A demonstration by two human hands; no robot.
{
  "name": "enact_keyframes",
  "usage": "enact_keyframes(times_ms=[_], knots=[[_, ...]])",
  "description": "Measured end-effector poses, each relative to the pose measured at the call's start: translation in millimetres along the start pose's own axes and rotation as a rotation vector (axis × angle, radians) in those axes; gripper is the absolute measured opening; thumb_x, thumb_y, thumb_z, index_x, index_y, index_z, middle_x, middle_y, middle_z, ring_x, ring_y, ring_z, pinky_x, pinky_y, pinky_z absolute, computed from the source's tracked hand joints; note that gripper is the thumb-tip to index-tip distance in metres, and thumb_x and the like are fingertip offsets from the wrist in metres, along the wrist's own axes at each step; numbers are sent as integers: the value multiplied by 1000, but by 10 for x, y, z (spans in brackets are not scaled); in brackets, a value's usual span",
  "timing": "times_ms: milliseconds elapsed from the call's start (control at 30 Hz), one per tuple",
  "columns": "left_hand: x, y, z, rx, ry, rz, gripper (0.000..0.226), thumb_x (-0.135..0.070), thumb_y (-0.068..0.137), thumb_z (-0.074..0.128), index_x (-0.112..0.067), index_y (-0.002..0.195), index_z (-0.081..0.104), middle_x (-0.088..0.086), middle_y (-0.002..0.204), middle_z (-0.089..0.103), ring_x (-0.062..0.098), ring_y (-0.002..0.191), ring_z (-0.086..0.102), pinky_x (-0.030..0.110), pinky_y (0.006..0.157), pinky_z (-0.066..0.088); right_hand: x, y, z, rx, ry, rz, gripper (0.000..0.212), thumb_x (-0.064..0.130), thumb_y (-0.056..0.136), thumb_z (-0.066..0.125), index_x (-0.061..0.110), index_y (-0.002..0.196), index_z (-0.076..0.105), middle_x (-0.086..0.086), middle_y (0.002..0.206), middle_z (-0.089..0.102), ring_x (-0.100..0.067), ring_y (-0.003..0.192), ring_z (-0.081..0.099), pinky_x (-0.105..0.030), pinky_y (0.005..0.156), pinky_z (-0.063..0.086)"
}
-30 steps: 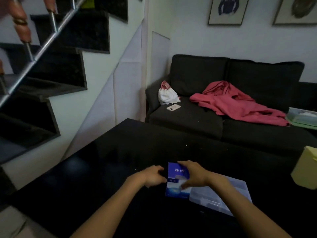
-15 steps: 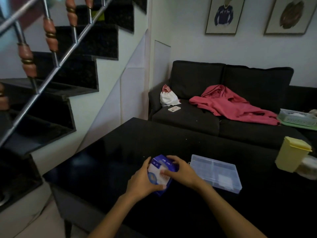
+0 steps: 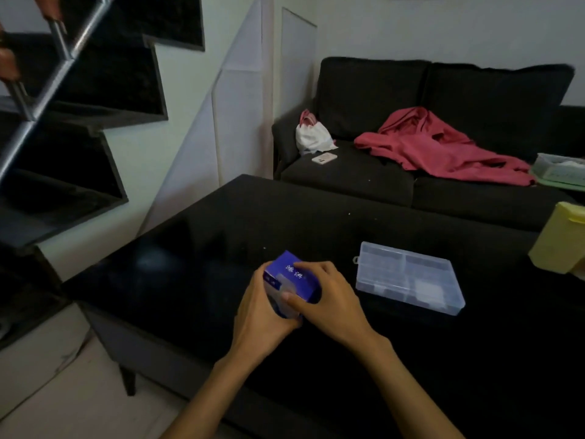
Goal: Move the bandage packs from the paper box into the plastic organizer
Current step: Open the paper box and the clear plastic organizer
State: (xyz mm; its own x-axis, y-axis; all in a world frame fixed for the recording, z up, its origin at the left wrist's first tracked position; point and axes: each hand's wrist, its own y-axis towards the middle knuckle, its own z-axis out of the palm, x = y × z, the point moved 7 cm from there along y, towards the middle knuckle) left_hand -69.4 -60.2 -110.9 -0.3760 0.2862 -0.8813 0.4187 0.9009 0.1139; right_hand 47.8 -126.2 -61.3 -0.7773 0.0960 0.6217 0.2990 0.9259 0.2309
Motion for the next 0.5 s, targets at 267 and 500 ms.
enact_keyframes(times_ms=[267,500], knots=[[-195,27,-10,-32,191,85,100,-36,62,85,-30,143,26,-13,132,38,7,124,38,30,105,32,-200,-20,-141,35,262,109,35,36,86,63,37,120,52,13,118,51,1,102,52,-16,82,44],[-357,-68,-308,-29,373,199,96,-42,58,85,-31,138,33,-9,128,45,5,116,42,29,102,38,-193,-12,12,118,491,143,55,36,78,71,28,130,52,10,122,56,-5,108,55,-30,95,48]])
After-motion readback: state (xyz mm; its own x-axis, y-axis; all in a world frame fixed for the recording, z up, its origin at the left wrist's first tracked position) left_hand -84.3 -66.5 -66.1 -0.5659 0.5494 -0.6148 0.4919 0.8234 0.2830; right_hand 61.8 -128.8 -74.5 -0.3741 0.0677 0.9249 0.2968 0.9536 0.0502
